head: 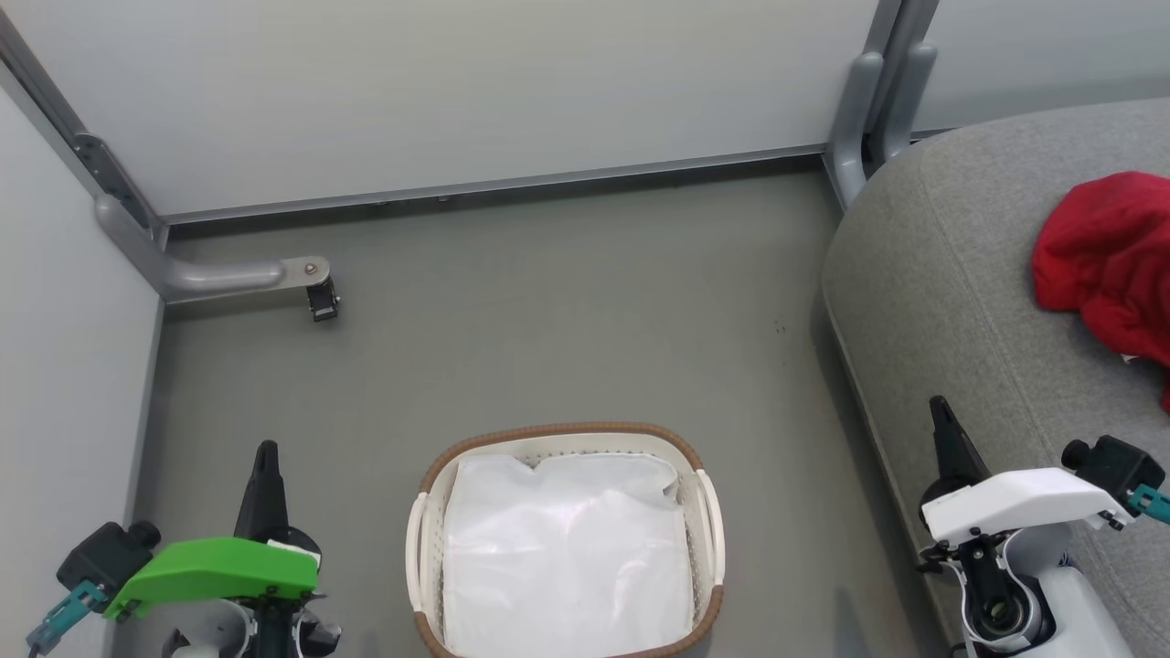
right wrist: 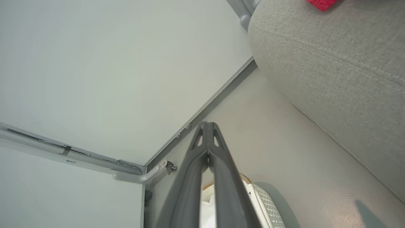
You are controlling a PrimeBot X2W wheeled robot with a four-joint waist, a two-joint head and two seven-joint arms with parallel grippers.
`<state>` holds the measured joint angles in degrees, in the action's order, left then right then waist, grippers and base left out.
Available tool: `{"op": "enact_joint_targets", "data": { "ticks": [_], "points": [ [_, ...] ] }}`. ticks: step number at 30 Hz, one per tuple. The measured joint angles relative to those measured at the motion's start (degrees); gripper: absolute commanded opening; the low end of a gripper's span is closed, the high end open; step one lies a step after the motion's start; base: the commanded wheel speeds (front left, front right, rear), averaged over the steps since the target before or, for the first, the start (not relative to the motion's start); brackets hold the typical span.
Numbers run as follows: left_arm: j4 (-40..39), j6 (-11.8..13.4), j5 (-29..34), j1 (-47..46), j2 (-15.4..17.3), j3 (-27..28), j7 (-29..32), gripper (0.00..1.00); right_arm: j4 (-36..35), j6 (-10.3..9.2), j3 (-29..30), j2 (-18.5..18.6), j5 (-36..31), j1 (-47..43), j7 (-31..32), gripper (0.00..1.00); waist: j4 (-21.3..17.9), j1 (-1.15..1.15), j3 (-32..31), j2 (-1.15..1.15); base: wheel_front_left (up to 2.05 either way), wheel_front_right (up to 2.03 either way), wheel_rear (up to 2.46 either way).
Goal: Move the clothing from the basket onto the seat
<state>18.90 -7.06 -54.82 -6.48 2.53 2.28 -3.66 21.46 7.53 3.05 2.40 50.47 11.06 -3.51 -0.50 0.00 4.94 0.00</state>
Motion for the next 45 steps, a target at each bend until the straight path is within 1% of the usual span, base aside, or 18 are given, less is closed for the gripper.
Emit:
{"op": "enact_joint_targets", "data": {
  "ticks": [21, 45],
  "points": [
    [-1.67, -0.04, -12.77, 0.00, 0.02, 1.47, 3.46, 0.00, -2.54, 0.00, 1.18, 0.11, 14.08, -1.38, 3.34, 0.00, 0.13, 0.00, -1.28, 0.00, 0.00, 0.00, 0.00],
    [-3.14, -0.08, -24.43, 0.00, 0.07, 2.86, 6.65, 0.00, -4.82, -0.01, 2.22, 0.20, 27.32, -2.97, 6.55, 0.00, 0.29, 0.00, -2.75, 0.00, 0.00, 0.00, 0.00]
  ]
}}
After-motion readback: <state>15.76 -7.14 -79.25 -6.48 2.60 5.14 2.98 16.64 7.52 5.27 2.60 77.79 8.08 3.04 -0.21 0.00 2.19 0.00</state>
